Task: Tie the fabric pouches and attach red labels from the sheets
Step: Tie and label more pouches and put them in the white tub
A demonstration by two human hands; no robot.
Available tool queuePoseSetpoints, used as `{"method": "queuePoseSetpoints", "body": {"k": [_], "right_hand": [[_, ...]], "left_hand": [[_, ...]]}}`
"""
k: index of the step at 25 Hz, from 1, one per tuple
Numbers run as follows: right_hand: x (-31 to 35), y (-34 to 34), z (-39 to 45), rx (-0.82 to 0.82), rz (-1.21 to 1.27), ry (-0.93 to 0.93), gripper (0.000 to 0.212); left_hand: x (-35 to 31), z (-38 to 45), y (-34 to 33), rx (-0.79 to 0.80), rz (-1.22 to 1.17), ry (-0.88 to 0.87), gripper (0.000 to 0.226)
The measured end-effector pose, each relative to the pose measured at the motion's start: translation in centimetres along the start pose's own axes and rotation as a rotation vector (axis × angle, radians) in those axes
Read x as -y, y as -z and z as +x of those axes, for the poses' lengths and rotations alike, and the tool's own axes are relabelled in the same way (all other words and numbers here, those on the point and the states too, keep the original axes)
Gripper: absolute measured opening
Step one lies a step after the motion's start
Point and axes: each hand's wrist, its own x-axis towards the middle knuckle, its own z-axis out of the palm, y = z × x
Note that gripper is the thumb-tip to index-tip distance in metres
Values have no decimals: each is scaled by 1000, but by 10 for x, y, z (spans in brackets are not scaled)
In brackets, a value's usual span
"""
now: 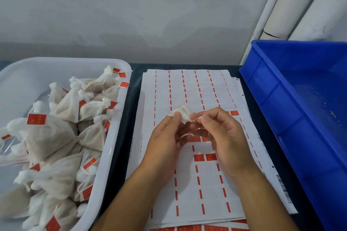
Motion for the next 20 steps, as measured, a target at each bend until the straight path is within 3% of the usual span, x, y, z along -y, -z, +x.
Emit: {"method": "queuePoseSetpoints", "body": {"k": [9,12,16,20], "right_hand": [[-4,1,-1,65,-66,39,16],[-5,1,-1,120,-162,59,15],[-5,3,-2,181,-259,37,13],[-9,5,0,155,-339,-125,22]], "left_hand": [[-11,5,12,135,-518,237,37],[-11,7,15,150,-431,248,34],[-7,12,14,24,-298,217,28],[-9,13,20,13,-413,233,29]]}}
